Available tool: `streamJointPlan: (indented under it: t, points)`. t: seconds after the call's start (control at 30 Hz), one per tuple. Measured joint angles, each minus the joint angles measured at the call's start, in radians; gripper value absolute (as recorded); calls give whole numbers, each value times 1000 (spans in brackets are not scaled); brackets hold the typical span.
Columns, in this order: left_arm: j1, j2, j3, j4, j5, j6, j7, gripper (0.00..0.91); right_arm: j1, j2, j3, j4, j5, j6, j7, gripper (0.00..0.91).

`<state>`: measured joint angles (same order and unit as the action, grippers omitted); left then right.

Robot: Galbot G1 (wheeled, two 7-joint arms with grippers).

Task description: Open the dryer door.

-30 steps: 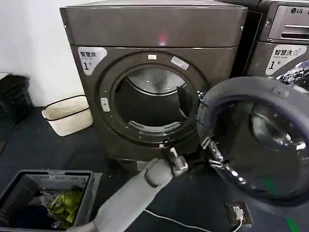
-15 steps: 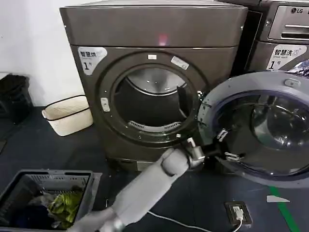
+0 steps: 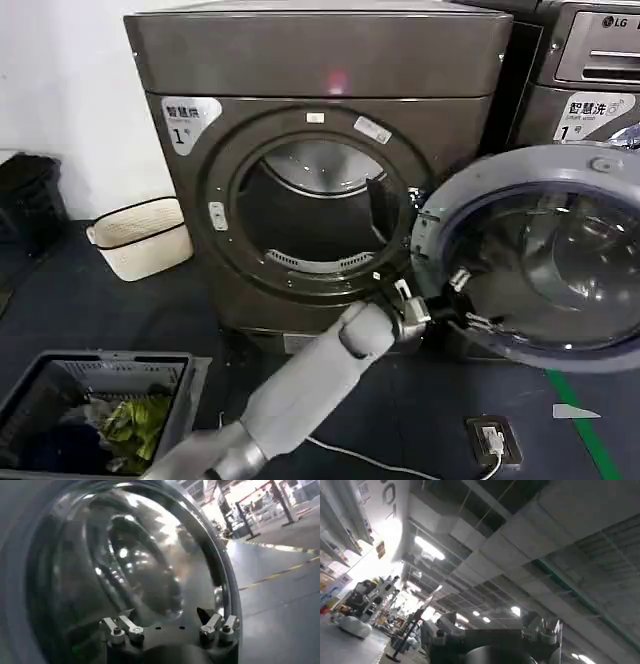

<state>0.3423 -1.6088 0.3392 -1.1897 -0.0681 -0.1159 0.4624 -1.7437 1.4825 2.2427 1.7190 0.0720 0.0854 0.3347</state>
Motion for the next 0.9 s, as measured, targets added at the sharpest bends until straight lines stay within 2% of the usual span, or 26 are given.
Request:
streamJointPlan:
  t: [0.2, 0.43, 0.57, 0.7, 0.9]
  points:
    - [85, 30, 15, -194, -6, 25, 25, 907, 11, -24, -8, -14, 1, 0, -21, 907]
    - [179, 389, -13, -476, -3, 0, 45, 907, 32, -37, -29, -15, 11, 17, -49, 907]
    - [221, 563, -54, -570, 27, -63, 59, 907, 42, -42, -37, -14, 29, 33, -67, 907]
    - [263, 723, -114, -624, 95, -166, 75, 907, 51, -42, -49, -16, 29, 34, -70, 907]
    - [348, 904, -252, -638, 361, -361, 47, 907, 59, -56, -55, -27, 33, 33, -80, 907]
